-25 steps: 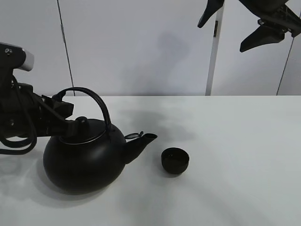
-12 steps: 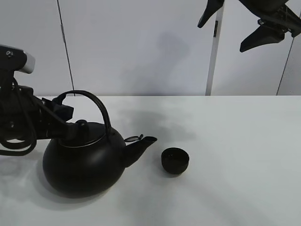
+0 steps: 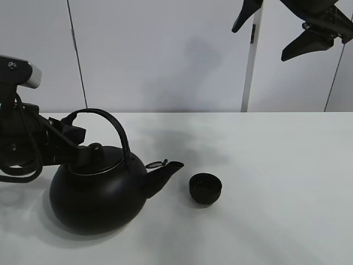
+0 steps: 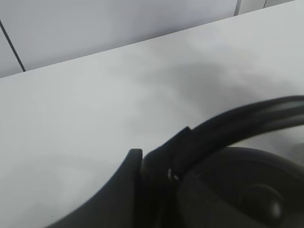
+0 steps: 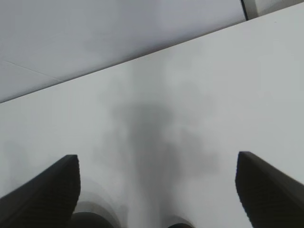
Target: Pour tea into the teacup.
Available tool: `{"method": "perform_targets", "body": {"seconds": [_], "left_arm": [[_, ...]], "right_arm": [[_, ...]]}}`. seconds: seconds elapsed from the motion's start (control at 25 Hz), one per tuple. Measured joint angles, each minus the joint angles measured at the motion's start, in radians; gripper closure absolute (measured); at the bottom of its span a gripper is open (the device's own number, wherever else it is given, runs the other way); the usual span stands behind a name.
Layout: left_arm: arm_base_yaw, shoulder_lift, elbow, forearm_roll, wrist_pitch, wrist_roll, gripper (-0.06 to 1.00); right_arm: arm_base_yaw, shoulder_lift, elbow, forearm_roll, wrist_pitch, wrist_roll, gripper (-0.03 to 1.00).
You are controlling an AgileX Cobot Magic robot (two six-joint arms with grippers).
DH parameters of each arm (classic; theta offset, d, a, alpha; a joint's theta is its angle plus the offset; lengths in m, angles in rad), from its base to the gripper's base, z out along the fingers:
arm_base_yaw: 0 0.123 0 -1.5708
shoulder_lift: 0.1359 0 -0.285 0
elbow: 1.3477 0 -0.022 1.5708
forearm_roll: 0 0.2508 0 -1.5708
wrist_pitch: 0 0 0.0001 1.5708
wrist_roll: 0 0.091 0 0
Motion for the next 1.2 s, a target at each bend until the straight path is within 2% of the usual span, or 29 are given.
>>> {"method": "perform_targets", "body": {"seconds": [0.4,0.68,1.0,1.2], "left_arm": [[0.0,-0.001,0.0,0.024,-0.002,-0.003,0.85],[0.0,-0.001,0.0,0.037,-0.066,0.093,0.85],[0.0,0.0,0.0,0.036,-0.072,0.179,0.85],[0.0,0.077,0.0,0.041,-0.19,0.172,0.85]], "right_arm": [[0.0,0.0,0.0,0.0,0.0,0.0,0.35],[0.0,0.0,0.0,0.0,0.0,0.0,0.35],[0.0,0.0,0.0,0.0,0.0,0.0,0.35],[0.0,0.0,0.0,0.0,0.0,0.0,0.35]]}}
